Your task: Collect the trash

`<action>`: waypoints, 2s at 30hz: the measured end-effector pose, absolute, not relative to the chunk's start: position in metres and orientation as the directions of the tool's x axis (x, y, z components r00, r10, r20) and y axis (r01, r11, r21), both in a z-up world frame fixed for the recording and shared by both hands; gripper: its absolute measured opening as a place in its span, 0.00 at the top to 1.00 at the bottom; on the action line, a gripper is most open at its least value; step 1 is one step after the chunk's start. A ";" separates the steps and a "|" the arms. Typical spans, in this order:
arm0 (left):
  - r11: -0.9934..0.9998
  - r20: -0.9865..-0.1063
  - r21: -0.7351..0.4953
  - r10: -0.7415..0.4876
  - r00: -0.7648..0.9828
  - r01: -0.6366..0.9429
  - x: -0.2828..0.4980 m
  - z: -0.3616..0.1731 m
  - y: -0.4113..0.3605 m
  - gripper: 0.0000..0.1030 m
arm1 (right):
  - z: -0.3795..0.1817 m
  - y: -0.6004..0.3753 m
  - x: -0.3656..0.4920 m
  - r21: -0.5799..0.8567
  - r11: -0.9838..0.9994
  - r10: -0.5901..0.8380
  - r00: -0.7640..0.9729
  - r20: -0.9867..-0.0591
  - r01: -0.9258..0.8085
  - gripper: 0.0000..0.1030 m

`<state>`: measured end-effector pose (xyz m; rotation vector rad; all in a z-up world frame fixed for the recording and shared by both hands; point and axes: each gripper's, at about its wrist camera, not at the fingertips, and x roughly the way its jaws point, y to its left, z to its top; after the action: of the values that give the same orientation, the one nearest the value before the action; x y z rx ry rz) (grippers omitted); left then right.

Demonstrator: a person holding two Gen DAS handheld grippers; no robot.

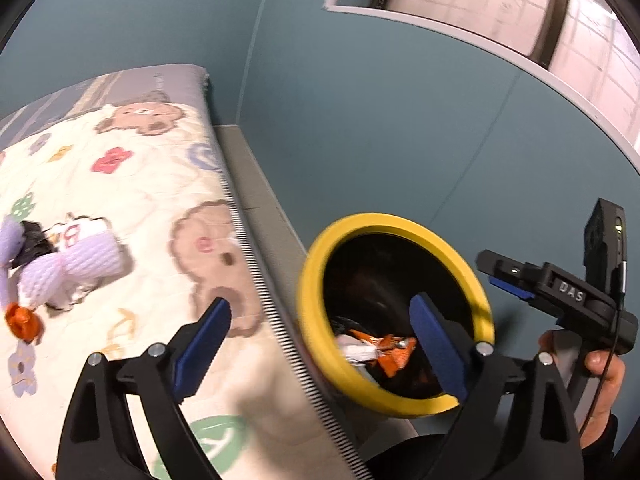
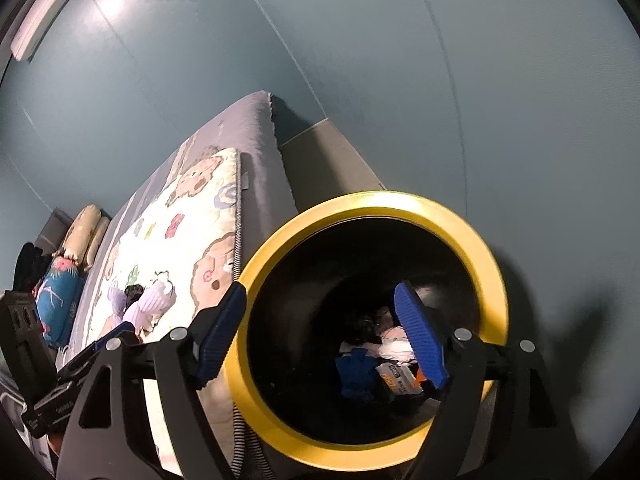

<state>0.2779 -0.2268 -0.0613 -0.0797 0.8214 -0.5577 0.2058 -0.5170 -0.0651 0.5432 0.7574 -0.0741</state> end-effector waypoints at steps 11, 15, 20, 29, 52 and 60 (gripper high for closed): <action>0.912 -0.658 -0.258 -0.407 0.633 0.317 0.284 -0.054 -0.141 0.11 | -0.044 -0.444 0.238 0.409 0.904 0.203 0.718 -0.666 0.123 0.24; 0.930 -0.655 -0.243 -0.367 0.660 0.276 0.288 -0.053 -0.112 0.10 | -0.035 -0.411 0.252 0.389 0.919 0.230 0.714 -0.661 0.064 0.24; 0.951 -0.661 -0.228 -0.309 0.684 0.209 0.294 -0.053 -0.068 0.10 | -0.024 -0.374 0.265 0.376 0.926 0.273 0.712 -0.648 -0.012 0.23; 0.979 -0.669 -0.172 -0.195 0.717 0.106 0.320 -0.057 -0.002 0.09 | -0.025 -0.308 0.307 0.347 0.930 0.332 0.676 -0.658 -0.120 0.23; 0.987 -0.730 -0.128 -0.027 0.683 -0.099 0.440 -0.113 0.089 0.09 | -0.126 -0.202 0.436 0.332 0.917 0.398 0.501 -0.769 -0.218 0.22; 0.980 -0.743 -0.179 -0.074 0.665 -0.090 0.464 -0.141 0.089 0.10 | -0.156 -0.182 0.456 0.332 0.915 0.403 0.453 -0.795 -0.231 0.22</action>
<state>0.4635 0.0887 -0.1406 -0.2076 0.8443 0.0088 0.4556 -0.1820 -0.1559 0.1858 1.0297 0.3938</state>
